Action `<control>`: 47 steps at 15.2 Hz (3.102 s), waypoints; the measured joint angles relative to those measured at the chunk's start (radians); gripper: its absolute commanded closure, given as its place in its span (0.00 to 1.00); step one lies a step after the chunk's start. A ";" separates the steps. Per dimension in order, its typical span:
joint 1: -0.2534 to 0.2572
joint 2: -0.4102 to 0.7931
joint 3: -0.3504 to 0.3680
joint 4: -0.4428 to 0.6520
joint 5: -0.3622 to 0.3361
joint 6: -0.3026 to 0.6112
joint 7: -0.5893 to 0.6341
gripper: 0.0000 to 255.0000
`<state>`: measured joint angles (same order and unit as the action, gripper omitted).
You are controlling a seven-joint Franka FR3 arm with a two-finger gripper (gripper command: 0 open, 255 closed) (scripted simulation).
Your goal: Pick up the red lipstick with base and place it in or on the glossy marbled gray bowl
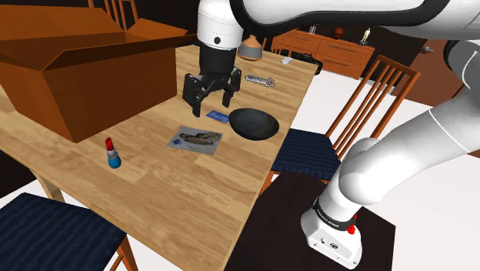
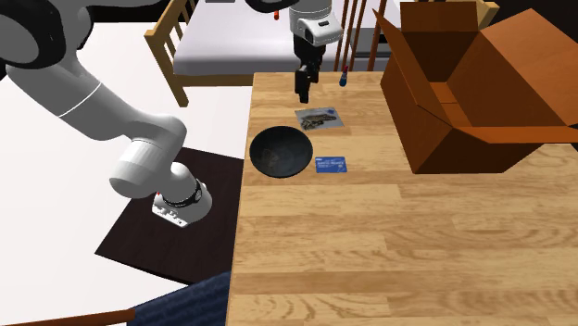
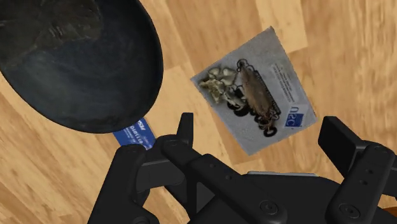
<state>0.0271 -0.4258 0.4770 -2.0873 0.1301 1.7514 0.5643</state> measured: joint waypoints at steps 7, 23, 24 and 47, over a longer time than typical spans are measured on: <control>-0.013 0.259 0.157 0.209 -0.077 0.013 0.263 0.00; 0.196 0.819 0.244 0.682 -0.396 -0.044 0.708 0.00; 0.191 0.816 0.244 0.669 -0.395 -0.033 0.705 0.00; 0.190 0.816 0.248 0.672 -0.395 -0.036 0.705 1.00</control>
<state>0.2169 0.3901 0.7246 -1.4148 -0.2654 1.7152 1.2695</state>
